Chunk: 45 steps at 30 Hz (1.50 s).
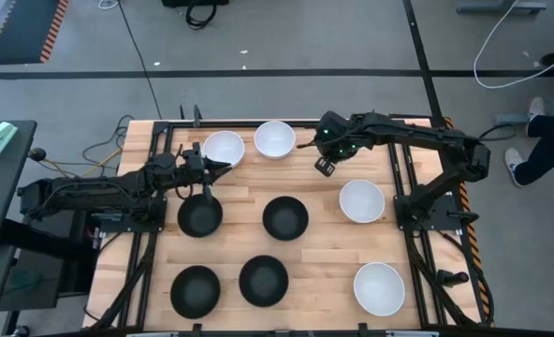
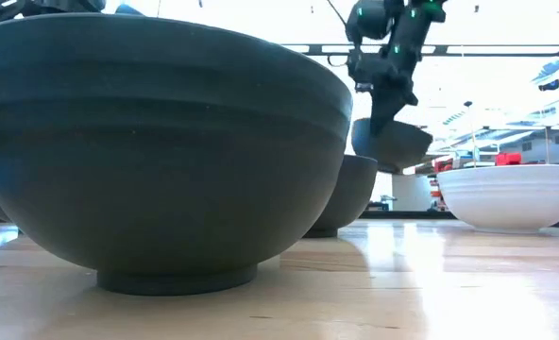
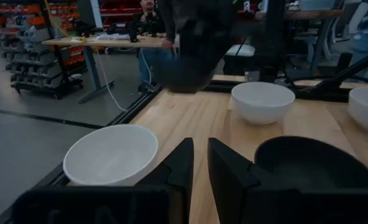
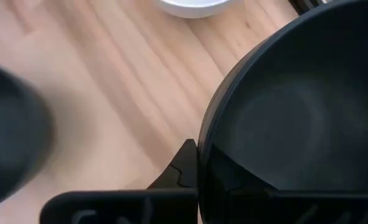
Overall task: Nest bowls inside each other
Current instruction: Stack the black bowl on top of the white bowl
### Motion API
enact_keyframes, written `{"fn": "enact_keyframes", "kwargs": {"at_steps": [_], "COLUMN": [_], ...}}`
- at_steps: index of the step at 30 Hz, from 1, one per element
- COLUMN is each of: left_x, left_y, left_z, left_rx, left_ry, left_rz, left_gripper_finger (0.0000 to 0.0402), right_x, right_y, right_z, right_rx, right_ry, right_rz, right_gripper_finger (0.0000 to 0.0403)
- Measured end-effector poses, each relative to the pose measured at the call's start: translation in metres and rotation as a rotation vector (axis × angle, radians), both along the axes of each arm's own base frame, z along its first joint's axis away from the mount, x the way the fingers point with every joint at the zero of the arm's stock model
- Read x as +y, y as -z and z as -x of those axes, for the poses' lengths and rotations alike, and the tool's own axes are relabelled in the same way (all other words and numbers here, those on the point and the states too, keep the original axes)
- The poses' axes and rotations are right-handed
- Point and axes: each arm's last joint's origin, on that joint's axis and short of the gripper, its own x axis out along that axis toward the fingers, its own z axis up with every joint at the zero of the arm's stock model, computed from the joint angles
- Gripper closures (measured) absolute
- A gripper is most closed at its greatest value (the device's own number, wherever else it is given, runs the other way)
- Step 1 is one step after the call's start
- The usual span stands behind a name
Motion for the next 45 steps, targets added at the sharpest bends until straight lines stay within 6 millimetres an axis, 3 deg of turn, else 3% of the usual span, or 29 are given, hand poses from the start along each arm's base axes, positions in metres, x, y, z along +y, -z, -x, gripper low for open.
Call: {"fn": "enact_keyframes", "kwargs": {"at_steps": [7,18,31,36,45], "left_x": [0.001,0.001,0.001,0.001,0.001], "left_y": [0.000,0.000,0.000,0.000,0.000], "left_z": [0.000,0.000,0.000,0.000,0.000], "left_rx": [0.005,0.003,-0.004,-0.011,-0.012], "left_ry": [-0.008,-0.009,-0.011,-0.013,-0.013], "left_rz": [0.004,0.011,0.030,0.050,0.050], "left_gripper_finger": [0.0347,0.0350,0.0355,0.0355,0.0359], "right_x": [0.043,0.105,0.162,0.173,0.165], "right_y": [-0.017,-0.012,-0.006,0.012,0.054], "right_z": [-0.009,0.004,0.017,0.025,0.029], "right_rx": [0.016,0.186,0.209,0.265,0.333], "right_ry": [-0.044,-0.020,0.001,0.020,0.039], "right_rz": [0.008,0.027,-0.036,-0.062,-0.156], "right_gripper_finger": [0.0398,0.0398,0.0398,0.0398,0.0398]}}
